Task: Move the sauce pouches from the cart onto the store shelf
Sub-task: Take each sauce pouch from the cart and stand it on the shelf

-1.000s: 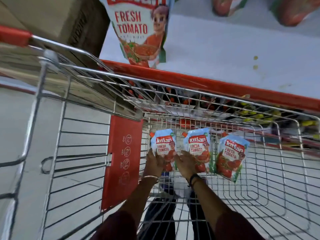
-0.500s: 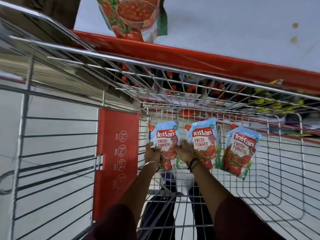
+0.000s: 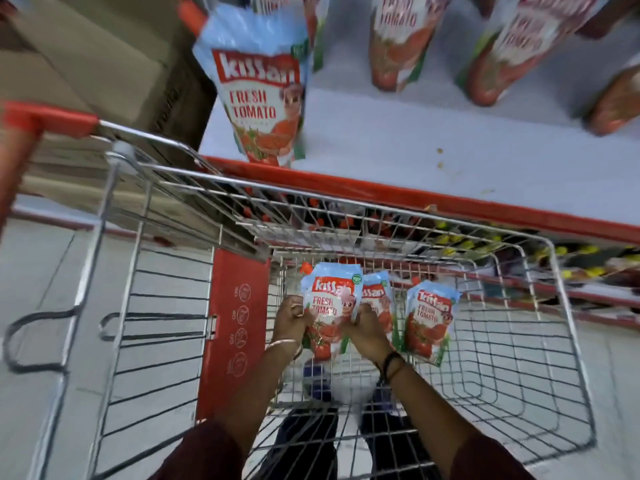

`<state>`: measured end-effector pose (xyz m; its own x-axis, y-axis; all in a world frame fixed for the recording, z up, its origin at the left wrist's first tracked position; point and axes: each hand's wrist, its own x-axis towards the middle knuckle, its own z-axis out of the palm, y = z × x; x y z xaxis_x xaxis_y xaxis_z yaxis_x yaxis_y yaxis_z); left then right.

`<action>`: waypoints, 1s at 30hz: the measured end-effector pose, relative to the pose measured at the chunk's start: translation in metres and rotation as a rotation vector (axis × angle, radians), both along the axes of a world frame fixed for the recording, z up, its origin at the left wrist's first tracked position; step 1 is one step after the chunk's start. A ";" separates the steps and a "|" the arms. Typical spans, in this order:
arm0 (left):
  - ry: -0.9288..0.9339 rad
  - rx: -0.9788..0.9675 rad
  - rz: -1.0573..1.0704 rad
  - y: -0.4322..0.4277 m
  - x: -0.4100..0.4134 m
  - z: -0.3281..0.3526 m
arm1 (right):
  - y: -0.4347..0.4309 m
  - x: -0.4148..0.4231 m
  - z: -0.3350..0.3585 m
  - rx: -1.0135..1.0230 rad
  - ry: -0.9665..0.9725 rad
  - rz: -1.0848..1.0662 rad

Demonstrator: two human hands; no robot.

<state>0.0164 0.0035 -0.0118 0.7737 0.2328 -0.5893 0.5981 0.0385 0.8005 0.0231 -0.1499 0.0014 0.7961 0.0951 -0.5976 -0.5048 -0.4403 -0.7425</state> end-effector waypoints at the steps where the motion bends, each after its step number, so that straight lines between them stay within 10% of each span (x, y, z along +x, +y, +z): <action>1: -0.044 -0.013 -0.005 -0.003 0.000 0.014 | -0.003 -0.003 0.014 -0.007 -0.046 -0.008; 19: -0.679 -0.145 -0.116 -0.051 0.086 0.222 | -0.049 0.056 0.214 0.101 -0.733 -0.289; 30: -0.761 -0.035 -0.049 -0.059 0.173 0.240 | -0.047 0.151 0.220 0.048 -0.804 -0.366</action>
<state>0.1896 -0.0559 0.2285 0.9783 0.1789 0.1047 -0.1169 0.0588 0.9914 0.1738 -0.1970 0.2209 0.9592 -0.2370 0.1541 0.0748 -0.3130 -0.9468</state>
